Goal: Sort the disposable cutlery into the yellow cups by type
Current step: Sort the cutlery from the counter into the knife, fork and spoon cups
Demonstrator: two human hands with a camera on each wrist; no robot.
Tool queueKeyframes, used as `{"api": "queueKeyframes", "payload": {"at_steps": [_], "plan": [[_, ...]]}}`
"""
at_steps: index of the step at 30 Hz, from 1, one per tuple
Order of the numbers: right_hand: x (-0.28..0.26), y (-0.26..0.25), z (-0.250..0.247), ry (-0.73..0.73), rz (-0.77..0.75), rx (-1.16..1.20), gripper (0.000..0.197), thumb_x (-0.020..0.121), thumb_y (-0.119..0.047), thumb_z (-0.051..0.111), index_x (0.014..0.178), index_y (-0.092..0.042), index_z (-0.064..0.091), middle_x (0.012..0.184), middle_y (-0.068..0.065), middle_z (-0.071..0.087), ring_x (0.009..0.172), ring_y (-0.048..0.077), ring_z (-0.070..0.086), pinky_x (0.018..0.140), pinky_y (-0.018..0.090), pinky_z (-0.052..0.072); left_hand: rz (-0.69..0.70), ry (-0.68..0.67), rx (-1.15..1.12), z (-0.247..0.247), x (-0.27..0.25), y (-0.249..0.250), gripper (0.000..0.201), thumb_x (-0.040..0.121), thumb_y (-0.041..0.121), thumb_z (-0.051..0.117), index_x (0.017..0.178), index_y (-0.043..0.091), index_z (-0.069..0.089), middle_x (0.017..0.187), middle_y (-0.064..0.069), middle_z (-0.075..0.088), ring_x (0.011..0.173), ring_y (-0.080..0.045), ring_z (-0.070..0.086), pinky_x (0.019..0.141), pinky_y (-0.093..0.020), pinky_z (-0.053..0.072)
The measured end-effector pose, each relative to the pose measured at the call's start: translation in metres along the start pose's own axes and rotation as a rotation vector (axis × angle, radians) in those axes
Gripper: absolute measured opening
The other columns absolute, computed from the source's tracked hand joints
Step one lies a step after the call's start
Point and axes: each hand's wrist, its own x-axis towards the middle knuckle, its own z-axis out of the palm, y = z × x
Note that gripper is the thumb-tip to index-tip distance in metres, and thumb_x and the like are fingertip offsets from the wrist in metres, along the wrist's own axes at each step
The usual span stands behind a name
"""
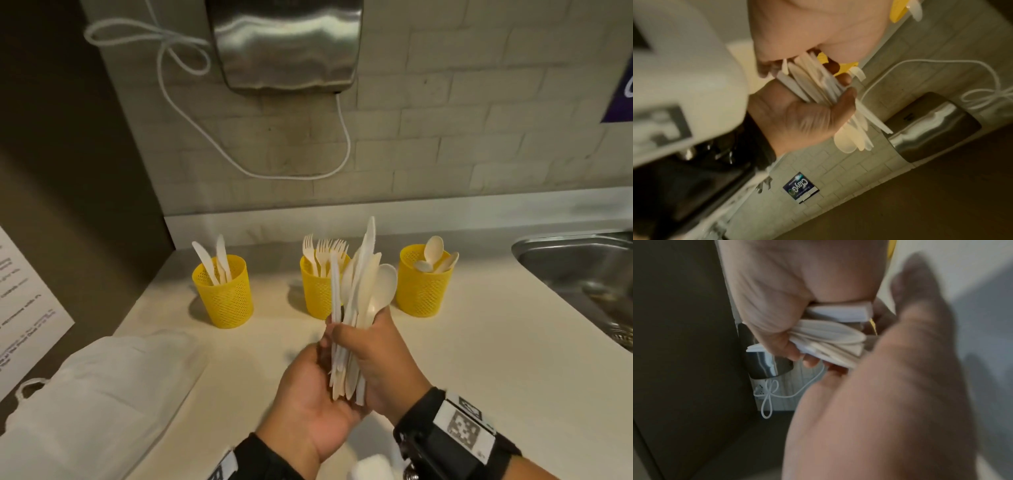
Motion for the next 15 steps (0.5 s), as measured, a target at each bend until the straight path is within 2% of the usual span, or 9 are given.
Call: {"api": "queueKeyframes", "payload": {"at_steps": [2,4,6,7,9,11,13,15], "plan": [[0.006,-0.002,-0.002,0.009,-0.007,-0.005,0.058,0.069,0.007,0.063,0.119,-0.017,0.045,0.091,0.006,0.065,0.079,0.022,0.062,0.066,0.034,0.053,0.089,0.016,0.135,-0.004,0.001,0.006,0.030,0.090,0.034,0.049,0.095,0.012,0.069,0.090,-0.014,0.072,0.088,-0.031,0.063,0.085,-0.041,0.046],[0.008,-0.004,-0.005,-0.049,0.024,-0.064,0.058,0.073,0.014,0.060,0.120,-0.016,0.044,0.094,0.007,0.063,0.074,0.018,0.062,0.059,0.028,0.052,0.321,0.067,0.325,-0.007,0.001,0.016,0.018,0.090,0.029,0.055,0.092,0.018,0.068,0.090,-0.005,0.071,0.087,-0.022,0.062,0.078,-0.033,0.049],[0.006,-0.001,-0.004,-0.127,0.079,-0.155,0.064,0.071,0.009,0.062,0.124,-0.021,0.042,0.096,0.011,0.062,0.069,0.015,0.061,0.059,0.028,0.051,0.561,0.102,0.617,-0.012,0.003,0.029,0.011,0.087,0.022,0.062,0.097,0.022,0.067,0.092,0.003,0.071,0.081,-0.012,0.063,0.068,-0.022,0.052],[0.004,0.001,-0.003,-0.152,0.111,-0.187,0.066,0.068,0.004,0.063,0.124,-0.024,0.041,0.097,0.013,0.062,0.068,0.015,0.060,0.060,0.029,0.051,0.623,0.098,0.775,-0.013,0.004,0.034,0.014,0.084,0.019,0.065,0.097,0.023,0.068,0.089,0.004,0.072,0.074,-0.011,0.064,0.064,-0.024,0.055],[0.002,0.007,-0.002,-0.187,0.166,-0.190,0.067,0.065,0.001,0.062,0.124,-0.025,0.042,0.099,0.016,0.062,0.069,0.017,0.060,0.062,0.031,0.051,0.636,0.071,0.955,-0.013,0.003,0.043,0.016,0.081,0.014,0.069,0.095,0.020,0.069,0.079,0.003,0.073,0.064,-0.013,0.066,0.061,-0.031,0.057],[0.002,0.011,-0.002,-0.193,0.211,-0.130,0.063,0.069,0.004,0.062,0.123,-0.021,0.044,0.099,0.018,0.063,0.070,0.021,0.062,0.063,0.034,0.051,0.619,0.090,0.952,-0.017,0.006,0.048,0.014,0.081,0.009,0.068,0.093,0.014,0.069,0.063,0.006,0.069,0.052,-0.005,0.059,0.050,-0.022,0.048],[0.004,0.013,-0.003,-0.193,0.242,-0.078,0.058,0.075,0.010,0.061,0.122,-0.019,0.045,0.097,0.018,0.065,0.071,0.025,0.064,0.064,0.037,0.054,0.615,0.133,0.950,-0.021,0.009,0.051,0.010,0.082,0.007,0.066,0.090,0.014,0.068,0.056,0.010,0.064,0.050,-0.004,0.054,0.050,-0.019,0.040],[0.005,0.014,-0.003,-0.198,0.247,-0.085,0.056,0.078,0.012,0.060,0.123,-0.018,0.044,0.099,0.019,0.065,0.072,0.027,0.066,0.065,0.038,0.056,0.604,0.151,0.959,-0.025,0.012,0.051,0.010,0.082,0.007,0.065,0.087,0.016,0.068,0.058,0.009,0.064,0.051,-0.007,0.054,0.050,-0.021,0.040]]}}
